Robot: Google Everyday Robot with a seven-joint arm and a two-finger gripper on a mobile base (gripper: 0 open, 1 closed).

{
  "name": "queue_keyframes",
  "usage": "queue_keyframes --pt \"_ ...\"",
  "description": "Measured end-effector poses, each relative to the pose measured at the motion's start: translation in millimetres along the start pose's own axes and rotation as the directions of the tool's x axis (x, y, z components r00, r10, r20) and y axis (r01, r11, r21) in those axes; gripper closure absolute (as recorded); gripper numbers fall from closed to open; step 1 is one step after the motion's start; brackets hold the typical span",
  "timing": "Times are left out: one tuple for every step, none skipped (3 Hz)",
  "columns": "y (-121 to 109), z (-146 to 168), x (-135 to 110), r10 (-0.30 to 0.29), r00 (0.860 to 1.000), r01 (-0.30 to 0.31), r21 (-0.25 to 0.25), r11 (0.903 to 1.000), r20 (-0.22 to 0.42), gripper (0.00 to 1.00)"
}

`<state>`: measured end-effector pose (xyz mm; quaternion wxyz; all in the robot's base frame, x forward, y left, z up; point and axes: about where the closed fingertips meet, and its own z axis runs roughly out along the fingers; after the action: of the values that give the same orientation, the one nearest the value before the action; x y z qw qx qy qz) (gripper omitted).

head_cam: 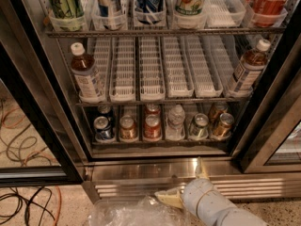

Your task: Pick orange can from bottom shelf of fridge

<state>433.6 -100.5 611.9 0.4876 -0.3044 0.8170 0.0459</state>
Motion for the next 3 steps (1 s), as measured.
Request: queue_keyframes --pt "-31.2 1.7 -13.7 0.025 0.989 -0.044 0.132 0.9903 0.144 0.00" --pt "-54.3 16.2 -0.9 0.016 0.952 -0.090 0.230 0.9689 0.307 0.00" --pt "-54.4 16.2 -1.0 0.016 0.952 -0.090 0.230 0.9689 0.307 0.00"
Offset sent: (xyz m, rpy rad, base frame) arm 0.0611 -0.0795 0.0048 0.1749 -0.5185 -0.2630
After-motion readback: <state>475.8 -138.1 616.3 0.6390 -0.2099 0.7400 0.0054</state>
